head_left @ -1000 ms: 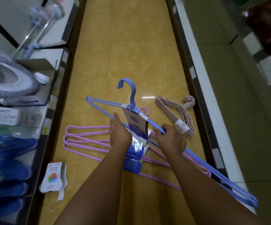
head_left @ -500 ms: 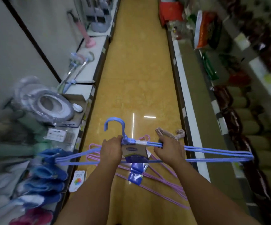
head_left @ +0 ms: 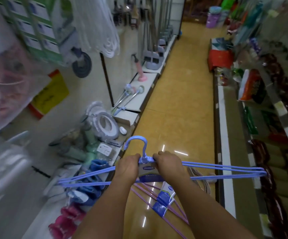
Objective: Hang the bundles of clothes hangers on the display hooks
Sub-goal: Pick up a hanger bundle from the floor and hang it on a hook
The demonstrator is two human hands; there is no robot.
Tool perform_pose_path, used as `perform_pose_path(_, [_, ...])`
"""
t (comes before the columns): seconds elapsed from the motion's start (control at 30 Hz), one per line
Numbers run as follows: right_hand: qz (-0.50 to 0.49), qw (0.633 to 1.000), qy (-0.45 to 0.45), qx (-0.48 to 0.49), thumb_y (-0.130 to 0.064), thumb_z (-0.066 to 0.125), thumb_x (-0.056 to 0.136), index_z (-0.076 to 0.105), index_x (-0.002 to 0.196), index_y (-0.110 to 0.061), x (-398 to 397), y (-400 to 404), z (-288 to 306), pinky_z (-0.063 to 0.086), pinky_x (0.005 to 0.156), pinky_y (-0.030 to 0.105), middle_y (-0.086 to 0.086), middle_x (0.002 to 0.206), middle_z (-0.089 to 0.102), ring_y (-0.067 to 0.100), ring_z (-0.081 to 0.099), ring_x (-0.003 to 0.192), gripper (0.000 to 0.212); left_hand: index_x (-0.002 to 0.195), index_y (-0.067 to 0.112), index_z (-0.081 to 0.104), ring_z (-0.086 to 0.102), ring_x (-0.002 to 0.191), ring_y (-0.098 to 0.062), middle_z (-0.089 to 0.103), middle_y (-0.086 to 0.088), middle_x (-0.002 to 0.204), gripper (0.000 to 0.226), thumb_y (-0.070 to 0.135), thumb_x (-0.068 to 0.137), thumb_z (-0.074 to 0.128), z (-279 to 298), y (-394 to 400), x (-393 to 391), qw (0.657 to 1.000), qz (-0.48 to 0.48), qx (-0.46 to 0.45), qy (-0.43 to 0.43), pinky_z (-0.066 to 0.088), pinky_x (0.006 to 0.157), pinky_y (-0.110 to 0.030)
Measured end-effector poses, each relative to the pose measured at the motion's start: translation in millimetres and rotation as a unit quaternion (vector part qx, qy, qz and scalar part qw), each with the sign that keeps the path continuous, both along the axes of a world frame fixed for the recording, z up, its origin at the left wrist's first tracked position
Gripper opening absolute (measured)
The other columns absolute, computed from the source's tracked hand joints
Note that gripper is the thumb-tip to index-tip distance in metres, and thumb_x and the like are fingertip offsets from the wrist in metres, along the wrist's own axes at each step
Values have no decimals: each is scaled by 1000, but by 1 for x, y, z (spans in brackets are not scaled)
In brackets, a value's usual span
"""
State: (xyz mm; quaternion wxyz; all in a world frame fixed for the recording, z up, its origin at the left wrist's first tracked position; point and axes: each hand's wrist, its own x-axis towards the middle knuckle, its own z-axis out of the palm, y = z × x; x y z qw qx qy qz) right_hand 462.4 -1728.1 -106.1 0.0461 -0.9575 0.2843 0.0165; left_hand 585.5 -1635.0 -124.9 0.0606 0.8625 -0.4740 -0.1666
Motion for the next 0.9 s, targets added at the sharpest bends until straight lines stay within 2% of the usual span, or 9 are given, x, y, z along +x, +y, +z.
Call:
perform_pose_path(0.07, [10,1000,6,17,-24,53,93,61,103,-14,7,11,8,32,63,33,7,101,63,29,59,98,16,109,20,53,58,96,-32,63,-10,104,18,19,95,43,5,16,4,999,38,-23,17,37,68,-35])
perform_pose_path(0.13, [31,999,28,33,-24,43,98,57,110,-15,10,20,15,36,69,33,6,111,62,29,56,106,21,112,21,52,59,96,-31,64,-9,104,19,20,94,46,11,36,3,995,82,-46,42,41,69,-36])
perform_pose_path(0.2, [62,997,31,30,-27,43,99,58,112,-15,13,30,26,43,75,33,6,113,63,29,58,107,23,117,25,52,59,99,-31,64,-7,108,25,20,92,48,17,59,-2,989,125,-60,61,48,75,-38])
perform_pose_path(0.3, [108,992,50,46,-31,42,100,59,114,-15,13,49,42,39,73,31,6,114,64,28,59,107,28,126,24,53,57,107,-33,63,-10,117,33,19,94,48,22,90,-15,983,163,-64,49,47,84,-39])
perform_pose_path(0.47, [177,982,46,53,-34,42,100,58,117,-17,8,90,44,45,82,32,7,116,65,28,59,108,28,125,25,46,59,101,-30,63,-9,112,30,20,96,46,32,144,-45,958,269,-86,42,48,81,-41])
perform_pose_path(0.6, [237,967,39,81,-35,45,99,59,115,-16,9,140,46,45,82,34,9,114,65,30,59,108,28,127,31,47,59,106,-28,64,-6,116,32,26,95,48,40,207,-71,934,343,-94,29,48,85,-39])
perform_pose_path(0.73, [293,951,34,87,-35,43,100,59,115,-15,10,192,50,45,80,34,9,113,65,29,59,107,29,120,23,51,58,106,-28,61,-7,114,27,25,93,51,47,262,-91,917,388,-89,4,47,84,-38])
perform_pose_path(0.9, [357,929,17,95,-37,45,98,60,112,-17,8,262,57,45,79,34,7,113,65,28,59,106,29,113,16,51,56,102,-29,55,-9,109,17,21,98,43,49,333,-117,886,456,-78,-17,47,81,-40])
